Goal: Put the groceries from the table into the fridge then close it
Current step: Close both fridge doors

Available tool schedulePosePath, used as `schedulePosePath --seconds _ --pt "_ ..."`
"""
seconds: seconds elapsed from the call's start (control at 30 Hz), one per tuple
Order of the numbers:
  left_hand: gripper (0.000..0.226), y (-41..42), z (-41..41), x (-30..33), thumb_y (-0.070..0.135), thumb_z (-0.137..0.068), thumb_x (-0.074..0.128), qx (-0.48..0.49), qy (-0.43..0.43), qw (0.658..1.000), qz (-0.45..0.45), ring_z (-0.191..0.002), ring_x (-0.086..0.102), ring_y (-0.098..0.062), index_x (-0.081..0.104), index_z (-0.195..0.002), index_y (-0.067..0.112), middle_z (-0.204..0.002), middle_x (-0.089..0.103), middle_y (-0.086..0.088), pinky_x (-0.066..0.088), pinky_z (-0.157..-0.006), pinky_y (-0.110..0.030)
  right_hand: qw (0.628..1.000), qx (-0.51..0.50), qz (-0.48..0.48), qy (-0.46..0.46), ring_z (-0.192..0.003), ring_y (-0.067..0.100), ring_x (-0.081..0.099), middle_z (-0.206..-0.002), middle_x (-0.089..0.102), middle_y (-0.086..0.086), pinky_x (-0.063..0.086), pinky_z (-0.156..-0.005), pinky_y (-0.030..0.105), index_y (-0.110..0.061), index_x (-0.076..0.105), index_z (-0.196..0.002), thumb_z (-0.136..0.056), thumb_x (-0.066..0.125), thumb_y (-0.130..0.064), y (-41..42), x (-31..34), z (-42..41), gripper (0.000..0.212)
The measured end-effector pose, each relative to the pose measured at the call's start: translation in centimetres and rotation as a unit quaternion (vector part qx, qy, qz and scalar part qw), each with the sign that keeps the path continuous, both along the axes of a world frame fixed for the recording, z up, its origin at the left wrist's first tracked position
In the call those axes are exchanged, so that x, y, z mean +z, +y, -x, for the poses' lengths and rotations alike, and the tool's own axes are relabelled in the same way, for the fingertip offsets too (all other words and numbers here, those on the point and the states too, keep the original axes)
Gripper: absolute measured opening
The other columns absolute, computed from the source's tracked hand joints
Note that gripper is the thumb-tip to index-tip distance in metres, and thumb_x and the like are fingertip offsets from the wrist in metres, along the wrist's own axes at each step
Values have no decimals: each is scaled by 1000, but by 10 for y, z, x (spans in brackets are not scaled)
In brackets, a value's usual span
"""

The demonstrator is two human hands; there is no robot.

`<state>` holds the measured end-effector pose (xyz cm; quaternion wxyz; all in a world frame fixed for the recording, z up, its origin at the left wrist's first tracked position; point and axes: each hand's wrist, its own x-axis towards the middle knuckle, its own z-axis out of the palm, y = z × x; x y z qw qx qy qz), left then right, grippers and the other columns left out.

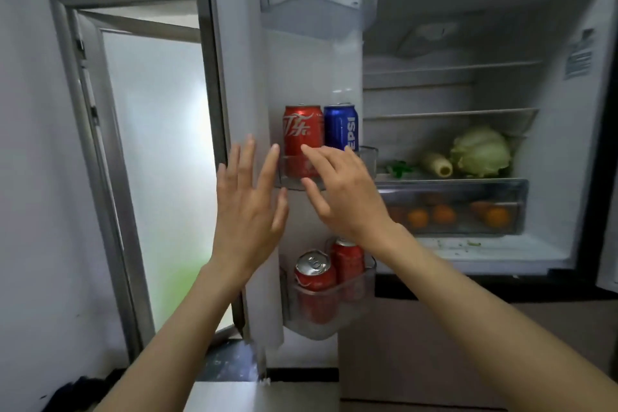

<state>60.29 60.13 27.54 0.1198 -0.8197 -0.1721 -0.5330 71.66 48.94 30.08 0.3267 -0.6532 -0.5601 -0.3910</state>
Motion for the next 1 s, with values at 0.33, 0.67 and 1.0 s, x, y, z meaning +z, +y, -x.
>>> schedulePosePath --seconds 0.33,0.67,1.0 --pt "67 7 8 0 39 -89 35 -75 9 995 68 -144 12 -25 17 -148 14 -156 15 -7 22 -114 -50 997 -67 30 27 -117 23 48 -127 50 11 39 -99 38 -11 46 -131 -91 51 -32 -11 2 10 45" --pt "65 -28 -14 31 46 -89 31 -70 -4 997 16 -145 -1 -26 20 -148 21 -158 8 -6 2 -115 -51 984 -67 32 161 -124 15 44 -137 47 1 37 -100 32 -18 43 -133 -92 48 -42 -85 10 -28 47" --pt "67 -102 -73 29 40 -86 43 -74 80 992 -71 -144 -6 -30 25 -146 15 -157 9 -8 -2 -116 -51 972 -58 -57 219 -133 14 37 -143 43 4 26 -107 24 -13 43 -138 -96 47 -26 -139 0 -49 45"
